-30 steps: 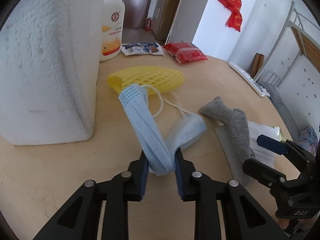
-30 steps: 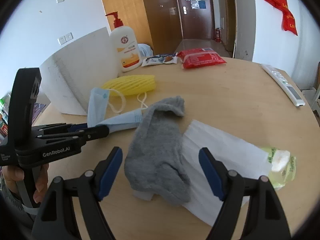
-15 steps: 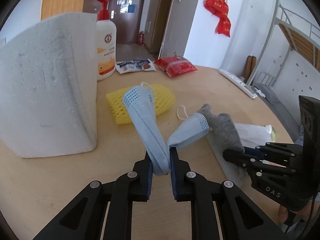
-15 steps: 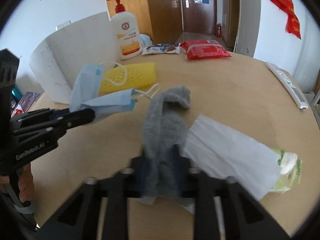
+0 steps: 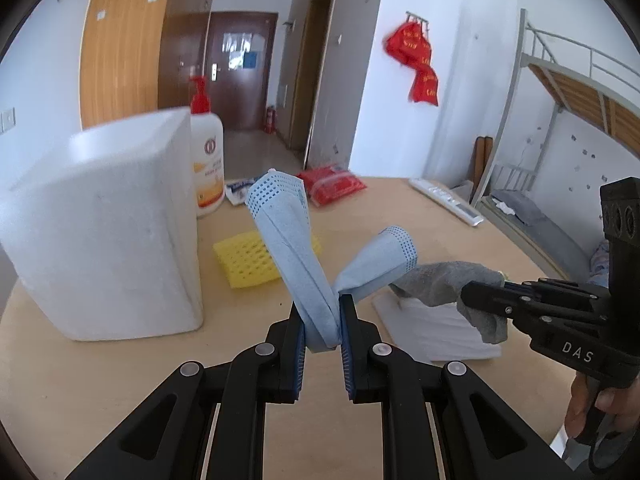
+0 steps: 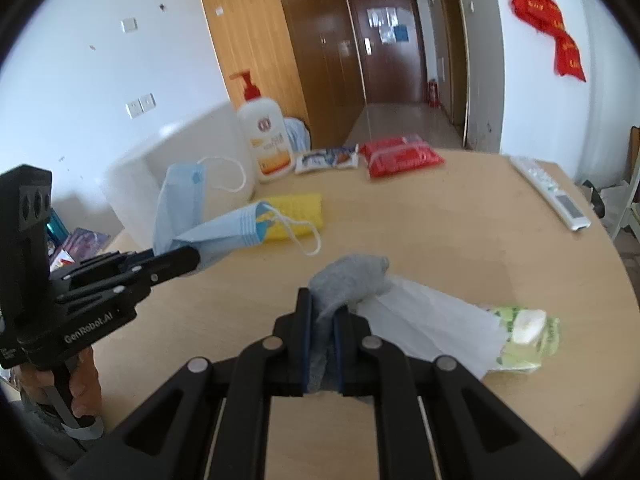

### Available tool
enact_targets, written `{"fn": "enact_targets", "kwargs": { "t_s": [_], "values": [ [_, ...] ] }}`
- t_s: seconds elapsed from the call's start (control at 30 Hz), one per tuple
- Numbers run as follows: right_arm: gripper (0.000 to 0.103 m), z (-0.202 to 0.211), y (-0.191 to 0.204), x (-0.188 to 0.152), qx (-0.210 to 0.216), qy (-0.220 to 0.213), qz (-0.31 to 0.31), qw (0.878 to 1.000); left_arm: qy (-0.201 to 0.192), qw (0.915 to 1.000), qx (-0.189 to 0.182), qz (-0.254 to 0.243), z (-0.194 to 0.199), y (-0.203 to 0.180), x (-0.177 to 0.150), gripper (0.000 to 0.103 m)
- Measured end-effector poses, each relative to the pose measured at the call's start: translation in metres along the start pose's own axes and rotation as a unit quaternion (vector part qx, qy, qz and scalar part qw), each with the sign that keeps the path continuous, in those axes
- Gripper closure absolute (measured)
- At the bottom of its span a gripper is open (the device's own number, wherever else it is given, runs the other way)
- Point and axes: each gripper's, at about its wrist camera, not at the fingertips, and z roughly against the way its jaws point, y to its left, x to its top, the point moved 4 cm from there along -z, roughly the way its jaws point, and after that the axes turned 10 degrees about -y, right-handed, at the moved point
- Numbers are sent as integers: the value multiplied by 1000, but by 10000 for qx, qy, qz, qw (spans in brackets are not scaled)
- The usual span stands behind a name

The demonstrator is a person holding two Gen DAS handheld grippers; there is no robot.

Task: Organize soft objects
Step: 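Close the left tool on the blue mask while the right tool grasps the grey sock, then lift the mask and sock and carry both toward the white foam box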

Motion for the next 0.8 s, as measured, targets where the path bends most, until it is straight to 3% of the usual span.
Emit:
{"fn": "enact_targets", "kwargs": {
  "t_s": [0.37,0.8],
  "values": [
    [91,54,19,16,68,-715,61,9974,-479,9988,33,-137,53,-11,12,87],
    [91,105,38,22,99,-1263,185,9918,-1017,9943,136,-297,121,-28,15,87]
  ]
}}
